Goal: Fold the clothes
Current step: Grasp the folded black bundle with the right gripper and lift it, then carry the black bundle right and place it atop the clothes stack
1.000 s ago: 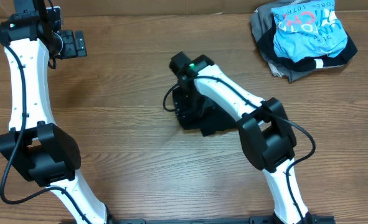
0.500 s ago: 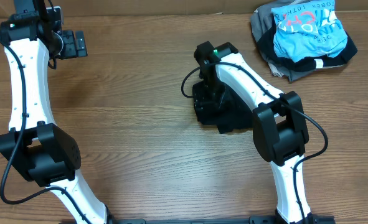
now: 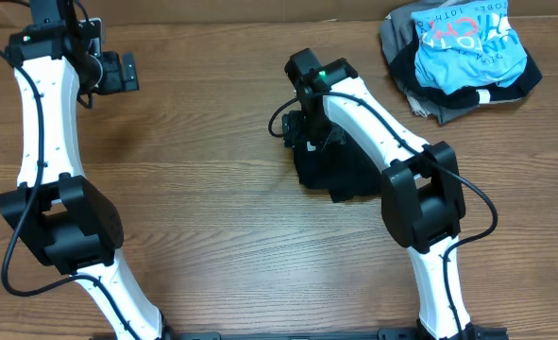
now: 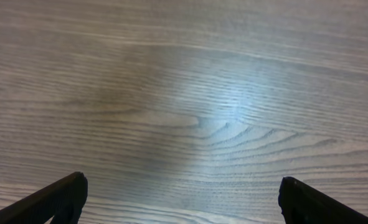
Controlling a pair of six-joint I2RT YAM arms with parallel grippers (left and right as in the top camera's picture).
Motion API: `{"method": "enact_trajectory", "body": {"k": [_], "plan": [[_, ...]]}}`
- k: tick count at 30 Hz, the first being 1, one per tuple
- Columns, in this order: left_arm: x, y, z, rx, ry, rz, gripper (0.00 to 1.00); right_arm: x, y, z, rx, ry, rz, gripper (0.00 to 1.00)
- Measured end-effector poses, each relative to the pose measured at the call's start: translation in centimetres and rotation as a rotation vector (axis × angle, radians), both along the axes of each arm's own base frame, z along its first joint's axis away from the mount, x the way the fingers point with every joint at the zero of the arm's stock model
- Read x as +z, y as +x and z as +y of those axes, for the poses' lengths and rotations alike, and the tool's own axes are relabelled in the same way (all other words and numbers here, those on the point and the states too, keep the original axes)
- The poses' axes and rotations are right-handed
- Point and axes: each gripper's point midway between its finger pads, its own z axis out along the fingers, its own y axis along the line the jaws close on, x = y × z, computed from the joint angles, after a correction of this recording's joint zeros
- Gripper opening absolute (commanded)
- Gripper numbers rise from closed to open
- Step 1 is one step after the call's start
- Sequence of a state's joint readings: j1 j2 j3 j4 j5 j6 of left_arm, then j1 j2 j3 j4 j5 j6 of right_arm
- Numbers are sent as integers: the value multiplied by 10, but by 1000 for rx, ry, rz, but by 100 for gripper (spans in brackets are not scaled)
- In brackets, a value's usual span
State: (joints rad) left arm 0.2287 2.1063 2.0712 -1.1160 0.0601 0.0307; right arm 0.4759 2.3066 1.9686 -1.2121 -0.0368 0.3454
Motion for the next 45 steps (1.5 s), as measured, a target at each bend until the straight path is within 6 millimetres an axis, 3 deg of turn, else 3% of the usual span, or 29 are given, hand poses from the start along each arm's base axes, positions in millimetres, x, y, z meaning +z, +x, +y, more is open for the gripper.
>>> {"method": "enact_trajectory", "body": {"k": [7,12,21,26,34,37,41,45], "plan": [[-4,0,-1,0,-9,9,100,-23,-3,-2,-34,-35,-20,70],[-4,-1,-1,-1,-11,11,100,-25,-5,-15,-123,-96,-45,45],[-4,-1,-2,-1,-11,11,100,-28,-6,-42,-195,-252,-95,27],[-5,-2,-2,-1,-13,18,100,-29,-7,-48,-207,-269,-127,4],[-5,-2,-2,-1,-13,18,100,-28,-9,-50,-211,-270,-143,4],[-5,-2,-2,-1,-13,19,100,-25,-21,-58,-203,-308,-88,4],[-5,-2,-2,-1,-13,19,100,-5,-36,-74,-189,-354,26,4],[-5,-2,-2,-2,-15,18,100,48,-16,-75,-181,-301,-4,4]]}}
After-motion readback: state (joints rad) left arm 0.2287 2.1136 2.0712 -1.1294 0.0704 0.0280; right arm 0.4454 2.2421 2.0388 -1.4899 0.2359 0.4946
